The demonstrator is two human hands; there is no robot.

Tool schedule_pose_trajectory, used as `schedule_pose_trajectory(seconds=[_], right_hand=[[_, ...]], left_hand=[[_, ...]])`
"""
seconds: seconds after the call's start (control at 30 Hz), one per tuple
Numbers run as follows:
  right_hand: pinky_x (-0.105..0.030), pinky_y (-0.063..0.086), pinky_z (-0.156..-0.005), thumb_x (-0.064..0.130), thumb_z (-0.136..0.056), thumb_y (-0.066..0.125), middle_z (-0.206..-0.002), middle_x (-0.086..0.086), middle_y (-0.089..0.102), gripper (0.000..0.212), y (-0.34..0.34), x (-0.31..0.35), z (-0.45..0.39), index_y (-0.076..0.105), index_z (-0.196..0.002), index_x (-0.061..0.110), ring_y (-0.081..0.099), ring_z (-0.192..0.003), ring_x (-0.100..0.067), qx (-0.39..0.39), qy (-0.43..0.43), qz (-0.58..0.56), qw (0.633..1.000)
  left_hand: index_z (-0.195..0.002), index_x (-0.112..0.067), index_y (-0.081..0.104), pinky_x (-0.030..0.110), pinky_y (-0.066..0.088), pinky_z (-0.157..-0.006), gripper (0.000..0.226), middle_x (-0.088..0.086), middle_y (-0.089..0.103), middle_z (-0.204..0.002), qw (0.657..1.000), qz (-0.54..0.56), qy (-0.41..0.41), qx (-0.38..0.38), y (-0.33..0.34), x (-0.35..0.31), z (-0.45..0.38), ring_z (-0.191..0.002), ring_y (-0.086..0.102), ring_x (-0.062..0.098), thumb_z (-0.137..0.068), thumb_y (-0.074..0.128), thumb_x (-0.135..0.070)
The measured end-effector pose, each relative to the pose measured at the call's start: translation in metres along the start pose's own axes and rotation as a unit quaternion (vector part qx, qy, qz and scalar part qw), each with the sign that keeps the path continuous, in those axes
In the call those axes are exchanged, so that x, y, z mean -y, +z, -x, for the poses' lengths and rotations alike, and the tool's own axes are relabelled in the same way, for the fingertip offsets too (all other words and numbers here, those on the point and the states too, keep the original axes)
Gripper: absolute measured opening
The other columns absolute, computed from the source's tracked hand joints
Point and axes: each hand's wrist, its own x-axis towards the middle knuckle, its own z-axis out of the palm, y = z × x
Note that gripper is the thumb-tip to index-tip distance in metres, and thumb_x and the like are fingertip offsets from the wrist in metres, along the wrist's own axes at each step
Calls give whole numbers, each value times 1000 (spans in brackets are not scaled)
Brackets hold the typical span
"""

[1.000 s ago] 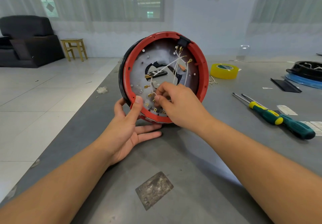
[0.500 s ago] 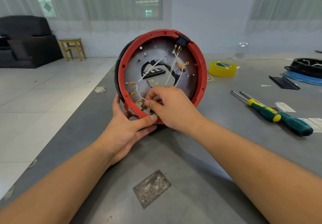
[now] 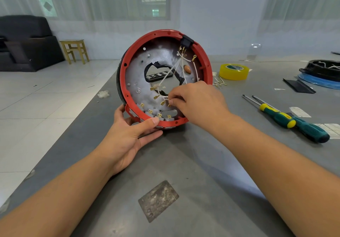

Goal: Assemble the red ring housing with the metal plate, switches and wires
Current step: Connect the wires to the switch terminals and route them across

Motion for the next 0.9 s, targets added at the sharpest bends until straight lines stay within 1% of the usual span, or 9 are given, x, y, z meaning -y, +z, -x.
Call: schedule_pose_trajectory(seconds=[0.1,0.17,0.33,0.4,0.47,0.6,0.7,0.8,0.9], right_hand=[[-31,34,-61,47,-99,56,-93,7,69,17,-2,4,1,71,-105,45,63,-87,-26,8,4,31,999],[-32,37,-63,45,-99,57,-95,2,68,16,-1,6,1,72,-106,43,61,-83,-29,13,2,47,999],[-39,55,-71,21,-100,58,-95,-5,65,12,5,6,1,68,-101,28,65,-85,-32,61,-7,22,998],[-41,57,-73,11,-98,57,-96,-6,64,18,8,5,0,66,-101,26,65,-86,-31,77,-7,25,997],[-39,55,-72,7,-97,57,-96,-3,64,21,9,4,-1,66,-99,26,65,-87,-29,79,-7,24,997],[-40,54,-78,20,-101,58,-104,-1,61,13,10,3,0,69,-98,26,63,-92,-26,81,-16,-6,997],[-46,55,-81,29,-103,55,-112,-1,53,17,10,4,1,71,-101,26,62,-92,-28,80,-25,-10,996],[-43,54,-75,34,-104,53,-113,2,51,18,10,5,3,70,-104,29,62,-89,-27,67,-30,10,997],[-35,46,-63,36,-104,52,-112,4,52,19,9,5,3,69,-107,32,60,-87,-23,48,-36,34,998]], left_hand=[[-146,-40,39,49,65,-79,105,19,68,-130,1000,-2,2,1,2,0,2,-103,77,43,-63,90,1],[-147,-39,38,48,65,-79,106,19,66,-131,1000,-5,4,2,3,-1,3,-103,77,42,-63,90,1],[-149,-41,36,46,65,-80,111,17,60,-139,1000,-11,13,6,6,-2,6,-105,77,38,-61,90,0],[-150,-41,35,46,65,-80,112,16,58,-140,1000,-12,17,8,7,-3,7,-106,77,36,-61,89,1],[-151,-40,34,46,66,-80,112,15,57,-142,1000,-12,21,10,8,-3,8,-107,77,34,-62,88,2],[-151,-40,35,44,65,-81,110,12,56,-142,1000,-9,28,5,8,-3,8,-107,77,33,-63,86,3],[-149,-39,36,43,66,-79,108,12,57,-141,1000,-6,29,5,8,-3,8,-106,78,33,-63,86,4],[-149,-41,36,44,65,-80,110,11,57,-141,1000,-7,30,7,7,-2,7,-107,77,32,-63,86,4],[-149,-44,38,48,65,-81,110,10,56,-141,999,-9,29,13,6,-1,7,-107,77,36,-62,87,4]])
